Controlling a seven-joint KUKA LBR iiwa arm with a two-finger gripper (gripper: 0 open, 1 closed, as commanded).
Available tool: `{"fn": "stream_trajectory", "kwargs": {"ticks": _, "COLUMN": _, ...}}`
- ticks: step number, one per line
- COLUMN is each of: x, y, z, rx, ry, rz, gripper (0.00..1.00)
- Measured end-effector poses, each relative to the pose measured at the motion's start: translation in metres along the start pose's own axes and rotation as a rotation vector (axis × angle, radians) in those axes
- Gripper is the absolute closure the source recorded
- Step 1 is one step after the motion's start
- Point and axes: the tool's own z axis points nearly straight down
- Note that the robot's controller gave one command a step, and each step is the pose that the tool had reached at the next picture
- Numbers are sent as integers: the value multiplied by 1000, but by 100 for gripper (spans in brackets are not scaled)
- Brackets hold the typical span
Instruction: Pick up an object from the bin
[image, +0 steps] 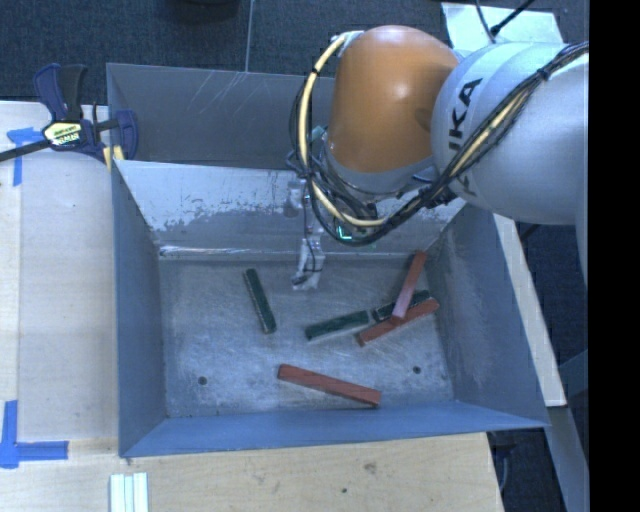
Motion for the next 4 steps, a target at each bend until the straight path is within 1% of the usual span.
{"fn": "stream_trajectory", "kwargs": {"ticks": 1, "x": 110, "y": -149, "z": 127, "rx": 3, "ry": 3, "rz": -214, "gripper": 0}}
{"fn": "stream_trajectory", "kwargs": {"ticks": 2, "x": 10, "y": -161, "z": 150, "rx": 2, "ry": -11, "rz": -378, "gripper": 0}}
{"fn": "stream_trajectory", "kwargs": {"ticks": 3, "x": 12, "y": -157, "z": 149, "rx": -5, "ry": -5, "rz": -375, "gripper": 100}}
{"fn": "stream_trajectory", "kwargs": {"ticks": 4, "x": -3, "y": -120, "z": 10, "rx": 3, "ry": -18, "rz": -386, "gripper": 100}}
